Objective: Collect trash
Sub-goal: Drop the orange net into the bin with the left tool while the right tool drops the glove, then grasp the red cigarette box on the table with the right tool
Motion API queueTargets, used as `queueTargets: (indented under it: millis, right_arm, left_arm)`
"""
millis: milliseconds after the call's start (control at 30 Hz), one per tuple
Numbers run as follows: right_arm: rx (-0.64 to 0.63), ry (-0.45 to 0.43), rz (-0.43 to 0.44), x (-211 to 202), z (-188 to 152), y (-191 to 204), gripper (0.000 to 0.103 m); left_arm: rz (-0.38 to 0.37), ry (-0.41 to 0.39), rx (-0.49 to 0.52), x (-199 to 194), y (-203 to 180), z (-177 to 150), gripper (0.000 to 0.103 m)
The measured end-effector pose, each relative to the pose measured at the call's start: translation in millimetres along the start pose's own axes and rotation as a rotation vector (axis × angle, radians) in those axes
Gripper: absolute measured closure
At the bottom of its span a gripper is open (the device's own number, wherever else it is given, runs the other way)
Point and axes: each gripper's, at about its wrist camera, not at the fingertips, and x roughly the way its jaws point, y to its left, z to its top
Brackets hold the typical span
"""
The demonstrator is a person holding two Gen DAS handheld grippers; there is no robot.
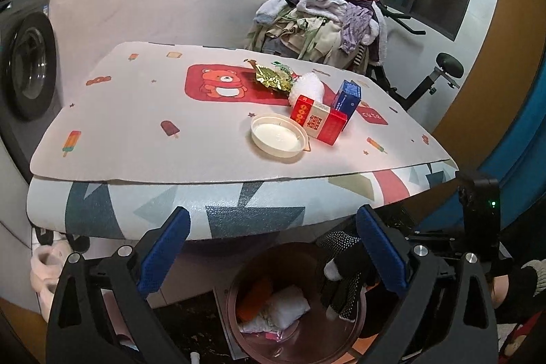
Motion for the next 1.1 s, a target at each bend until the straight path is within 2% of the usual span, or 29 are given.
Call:
queueTargets:
  millis: [433,567,633,700,767,867,933,1000,1100]
  right_arm:
    - [0.06,0.066,-0.022,12,-3,-13,0.089]
    - [0.061,0.073,-0.026,14,-3,-13,0.083]
    - [0.064,0.082,-0.033,16,-3,-13,0.078]
    - [0.067,0.086,-0.034,16,-3,-15,0.06]
    - [0.066,0.086,-0.041,17,-3,-15,0.05]
    - [0.066,0.092,-0.047,18,-3,-15,0.042]
    - [0.072,0.094,-0.052,18,-3,-16,0.032]
    - [0.079,0.088,-0.058,18,-3,-17,0.018]
    - [0.083,0.074,-0.078,16,-2,-17,0.009]
  left_arm:
    - [0.002,0.015,-0.01,5,1,-3,0.008]
    - [0.003,0.019,-0.013,6,2,-5,0.008]
    - [0.003,0.019,-0.014,5,2,-5,0.008]
    - [0.002,0.019,-0.014,6,2,-5,0.008]
    - [0.002,0.019,-0.013,6,2,-4,0.008]
    - [0.003,0.02,-0.014,6,2,-5,0.008]
    - [0.004,0.02,-0.015,6,2,-6,0.008]
    - [0.004,0.02,-0.016,6,3,-5,0.008]
    - [0.005,0.022,-0.021,7,4,-6,0.008]
